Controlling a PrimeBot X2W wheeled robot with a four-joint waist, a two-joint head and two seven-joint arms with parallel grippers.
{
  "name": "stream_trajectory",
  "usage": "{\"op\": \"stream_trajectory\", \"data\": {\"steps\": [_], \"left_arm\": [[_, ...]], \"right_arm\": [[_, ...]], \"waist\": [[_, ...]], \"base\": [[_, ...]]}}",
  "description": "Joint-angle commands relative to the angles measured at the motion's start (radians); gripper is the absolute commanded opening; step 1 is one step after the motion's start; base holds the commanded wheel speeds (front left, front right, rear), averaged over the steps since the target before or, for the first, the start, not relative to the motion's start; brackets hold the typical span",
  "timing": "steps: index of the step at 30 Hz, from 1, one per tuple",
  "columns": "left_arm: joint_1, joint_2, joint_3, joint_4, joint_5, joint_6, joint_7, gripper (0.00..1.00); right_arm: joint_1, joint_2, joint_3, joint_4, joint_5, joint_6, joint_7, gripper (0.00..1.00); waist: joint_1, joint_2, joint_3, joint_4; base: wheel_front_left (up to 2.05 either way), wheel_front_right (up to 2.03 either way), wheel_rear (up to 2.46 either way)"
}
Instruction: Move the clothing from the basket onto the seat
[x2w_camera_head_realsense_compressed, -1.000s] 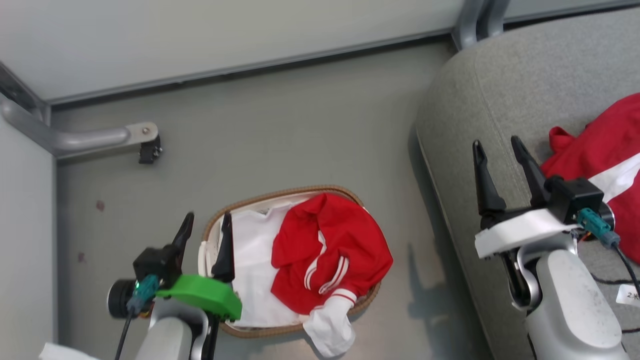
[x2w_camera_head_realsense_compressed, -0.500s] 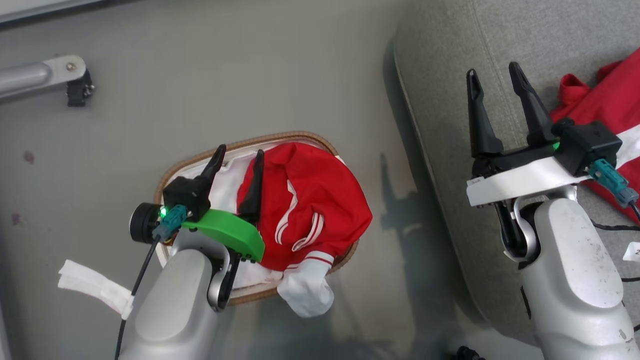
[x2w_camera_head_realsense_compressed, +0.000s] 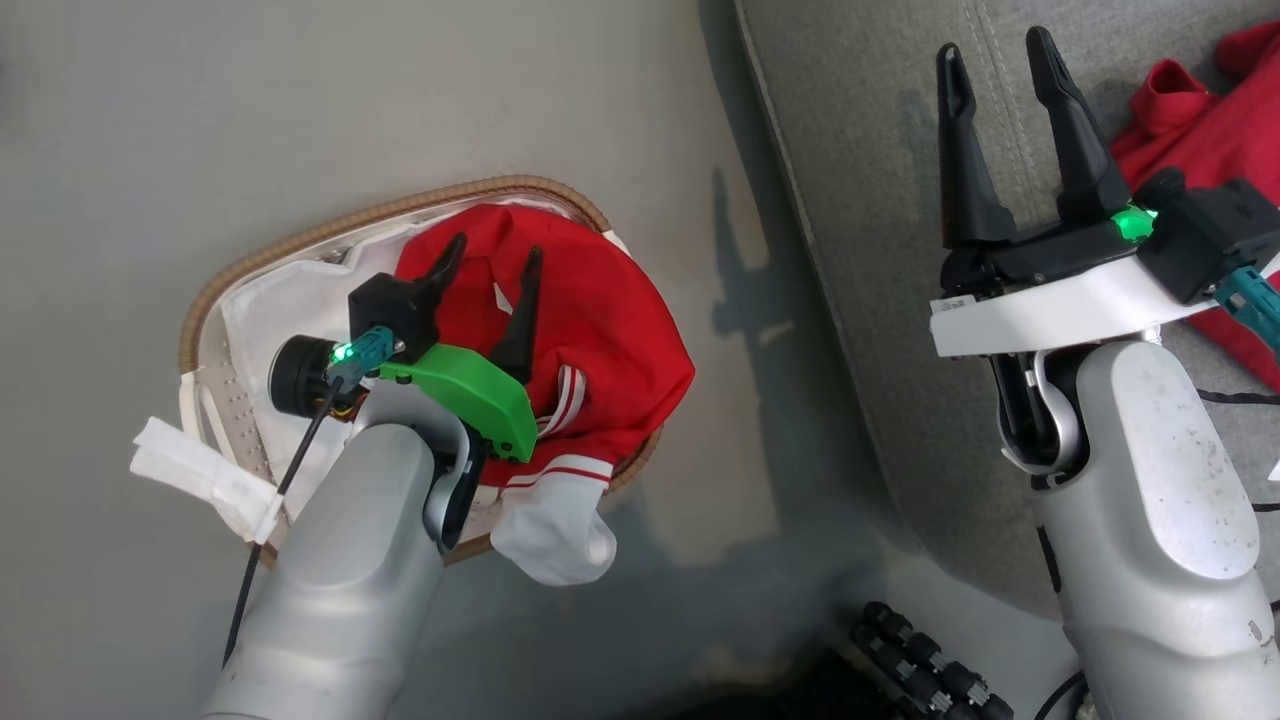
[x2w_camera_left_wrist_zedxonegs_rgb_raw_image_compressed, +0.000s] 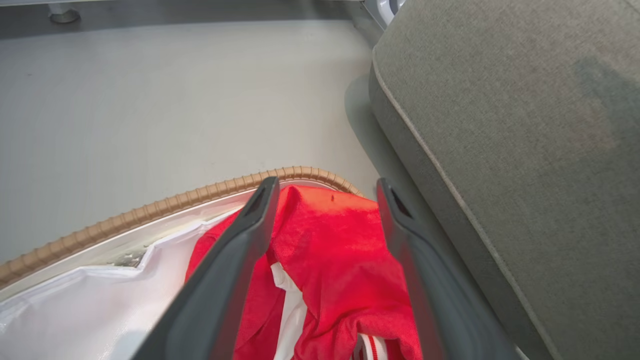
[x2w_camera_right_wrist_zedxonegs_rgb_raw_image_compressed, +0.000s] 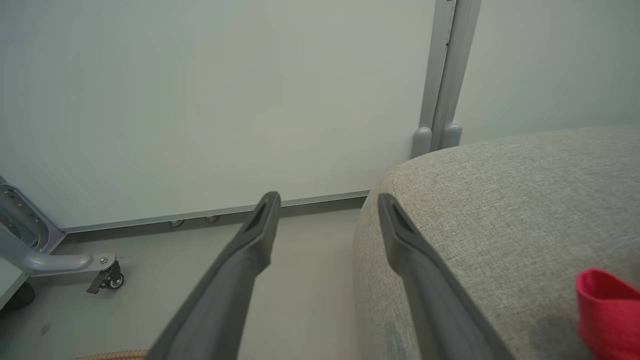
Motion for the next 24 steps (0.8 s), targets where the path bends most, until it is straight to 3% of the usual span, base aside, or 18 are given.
{"op": "stream_trajectory", "data": {"steps": [1,11,24], "left_arm": [[-0.031,0.007,-0.009,0.024,-0.016,-0.004,-0.001,1.00],[-0.141,0.008,-0.122,0.242,-0.152,-0.004,0.034,1.00],[-0.183,0.026,-0.267,0.361,-0.266,-0.004,0.105,1.00]], "right_arm": [[-0.017,-0.002,0.005,-0.009,0.006,-0.001,-0.002,1.00],[-0.043,-0.002,0.029,-0.062,0.019,-0.001,-0.002,1.00],[-0.056,-0.002,0.030,-0.099,0.006,-0.001,-0.002,1.00]], "waist": [[0.0000,0.0000,0.057,-0.046],[0.0000,0.0000,0.119,-0.079],[0.0000,0.0000,0.163,-0.078]], "base": [[0.00,0.00,0.00],[0.00,0.00,0.00],[0.00,0.00,0.00]]}}
